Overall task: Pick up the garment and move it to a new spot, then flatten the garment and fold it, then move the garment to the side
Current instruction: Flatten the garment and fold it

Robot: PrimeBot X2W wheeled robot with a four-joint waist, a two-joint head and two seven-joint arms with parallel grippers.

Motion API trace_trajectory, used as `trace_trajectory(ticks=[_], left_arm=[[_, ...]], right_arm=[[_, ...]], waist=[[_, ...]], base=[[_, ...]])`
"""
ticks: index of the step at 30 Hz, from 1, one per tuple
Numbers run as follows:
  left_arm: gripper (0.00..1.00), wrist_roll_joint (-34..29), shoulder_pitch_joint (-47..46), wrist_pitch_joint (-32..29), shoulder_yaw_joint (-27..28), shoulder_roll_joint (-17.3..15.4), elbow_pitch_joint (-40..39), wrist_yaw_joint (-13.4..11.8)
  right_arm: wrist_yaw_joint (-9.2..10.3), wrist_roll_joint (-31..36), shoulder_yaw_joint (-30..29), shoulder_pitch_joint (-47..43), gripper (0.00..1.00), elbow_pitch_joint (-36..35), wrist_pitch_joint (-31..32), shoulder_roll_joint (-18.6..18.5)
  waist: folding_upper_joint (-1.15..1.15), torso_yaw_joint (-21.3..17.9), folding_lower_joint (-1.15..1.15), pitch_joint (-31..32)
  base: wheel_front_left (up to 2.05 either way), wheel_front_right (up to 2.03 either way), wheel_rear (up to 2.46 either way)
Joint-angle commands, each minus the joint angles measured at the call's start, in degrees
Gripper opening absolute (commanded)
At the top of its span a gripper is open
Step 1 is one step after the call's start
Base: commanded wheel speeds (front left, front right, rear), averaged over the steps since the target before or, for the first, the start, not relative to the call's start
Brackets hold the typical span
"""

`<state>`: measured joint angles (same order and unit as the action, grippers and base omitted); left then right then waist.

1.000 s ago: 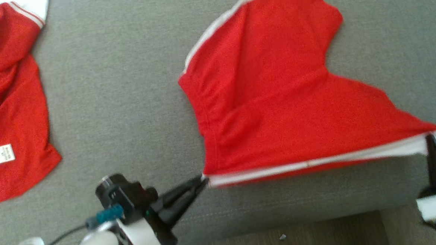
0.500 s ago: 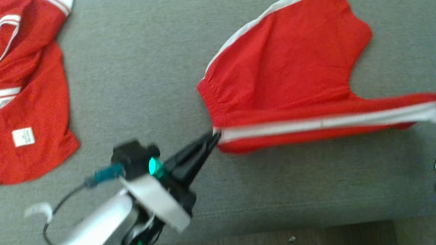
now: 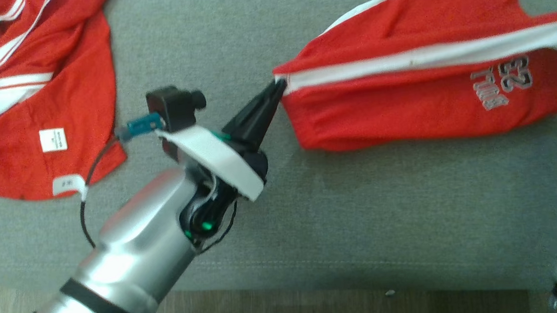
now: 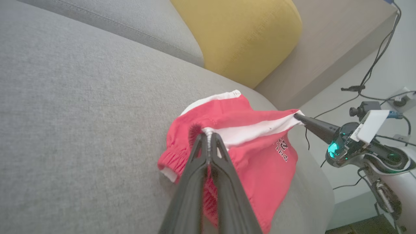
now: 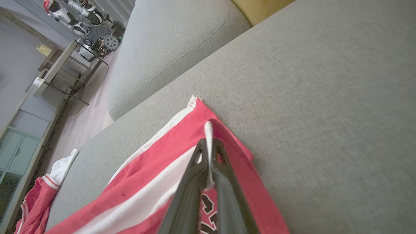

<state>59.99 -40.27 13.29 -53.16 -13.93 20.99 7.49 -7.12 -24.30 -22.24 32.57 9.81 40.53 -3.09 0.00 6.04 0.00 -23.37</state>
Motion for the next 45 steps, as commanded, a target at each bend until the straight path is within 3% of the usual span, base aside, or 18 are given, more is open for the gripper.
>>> trace_trajectory(ticks=[1, 12, 13, 14, 15, 16, 17, 21, 24, 28, 32, 33, 39, 45], left_arm=[[0.0, 1.2, -3.0, 0.7, 1.9, -0.5, -1.0, 0.0], [0.0, 6.5, -9.7, 1.6, 0.8, 1.7, 5.1, 0.0], [0.0, 6.8, -9.9, 1.6, 0.6, 2.0, 5.5, 0.0], [0.0, 7.1, -10.1, 1.6, 0.5, 2.3, 5.8, 0.0], [0.07, 7.1, -10.3, 1.6, 0.6, 2.5, 6.3, 0.0], [0.42, 7.1, -10.5, 1.7, 0.6, 2.7, 6.6, 0.0], [1.0, 7.0, -10.6, 1.7, 1.0, 2.9, 6.9, 0.0], [1.0, 4.1, -9.1, 1.7, 4.2, 3.8, 7.3, 0.0], [1.0, -2.2, -6.1, 1.7, 9.8, 4.0, 6.9, -0.5], [1.0, -17.4, 1.3, 1.7, 19.0, 4.4, 0.8, -6.4], [1.0, -35.0, 14.0, 1.7, 28.1, 6.4, -12.8, -13.5], [1.0, -37.4, 16.2, 1.7, 29.1, 7.0, -15.1, -14.1], [1.0, -46.0, 23.6, 1.7, 30.4, 9.2, -22.8, -14.5], [1.0, -49.5, 26.5, 1.7, 29.0, 10.7, -24.4, -14.1]], right_arm=[[-0.36, 1.1, 1.0, 2.9, 0.0, -1.5, 0.9, -0.9], [-0.36, 6.9, 2.7, 16.1, 0.0, 5.9, 2.7, -2.0], [-0.36, 7.4, 2.9, 17.0, 0.12, 6.8, 2.5, -2.0], [-0.36, 8.0, 3.2, 17.8, 0.76, 7.7, 2.1, -2.0], [-0.36, 8.6, 3.5, 18.5, 1.0, 8.4, 1.4, -2.1], [-0.36, 8.9, 3.9, 19.1, 1.0, 9.0, 0.5, -2.0], [-0.36, 8.8, 4.1, 19.6, 1.0, 9.5, -0.6, -2.0], [-0.36, 5.7, 5.7, 19.0, 1.0, 10.3, -6.1, -1.8], [-0.36, 2.1, 8.4, 15.1, 1.0, 8.2, -10.0, -2.3], [-0.36, -2.9, 14.6, 5.9, 1.0, 2.8, -13.5, -3.8], [-0.36, -3.0, 18.4, -3.9, 1.0, -1.2, -18.1, -7.6], [-0.36, -2.6, 18.0, -4.7, 1.0, -1.0, -18.8, -8.3], [-0.36, 2.4, 15.0, -3.6, 1.0, 2.9, -20.3, -13.1], [-0.36, 12.2, 10.9, 1.6, 1.0, 12.3, -15.3, -18.9]], waist=[[0.0, 1.1, 0.0, -1.4], [0.0, 3.1, 0.0, -5.5], [0.0, 3.2, 0.0, -5.7], [0.0, 3.3, 0.0, -5.8], [0.0, 3.3, 0.0, -5.9], [0.0, 3.4, 0.0, -5.9], [0.0, 3.4, 0.0, -5.8], [0.0, 3.5, 0.0, -4.7], [0.0, 3.3, 0.0, -3.2], [0.0, 2.6, 0.0, -1.2], [0.0, 2.4, 0.0, 0.0], [0.0, 2.7, 0.0, 0.0], [0.0, 5.4, 0.0, -0.7], [0.0, 9.6, 0.0, -1.2]], base=[[0.0, 0.0, 0.0], [0.0, 0.0, 0.0], [0.0, 0.0, 0.0], [0.0, 0.0, 0.0], [0.0, 0.0, 0.0], [0.0, 0.0, 0.0], [0.0, 0.0, 0.0], [0.0, 0.0, 0.0], [0.0, 0.0, 0.0], [0.0, 0.0, 0.0], [0.0, 0.0, 0.0], [0.0, 0.0, 0.0], [0.0, 0.0, 0.0], [0.0, 0.0, 0.0]])
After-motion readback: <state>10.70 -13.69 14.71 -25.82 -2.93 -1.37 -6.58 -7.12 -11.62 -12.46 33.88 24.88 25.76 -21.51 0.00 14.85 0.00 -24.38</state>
